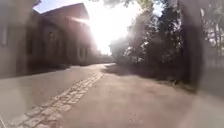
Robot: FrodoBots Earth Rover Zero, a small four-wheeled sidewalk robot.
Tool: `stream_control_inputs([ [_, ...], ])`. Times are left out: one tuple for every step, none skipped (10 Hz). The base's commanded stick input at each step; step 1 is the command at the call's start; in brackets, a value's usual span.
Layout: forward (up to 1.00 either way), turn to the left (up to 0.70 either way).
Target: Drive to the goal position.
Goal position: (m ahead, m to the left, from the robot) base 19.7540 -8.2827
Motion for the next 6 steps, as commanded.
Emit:
stream_control_inputs([
  [0.85,0.00],
  [0.85,0.09],
  [0.85,0.29],
  [0.85,0.15],
  [0.85,0.00],
  [0.85,0.00],
])
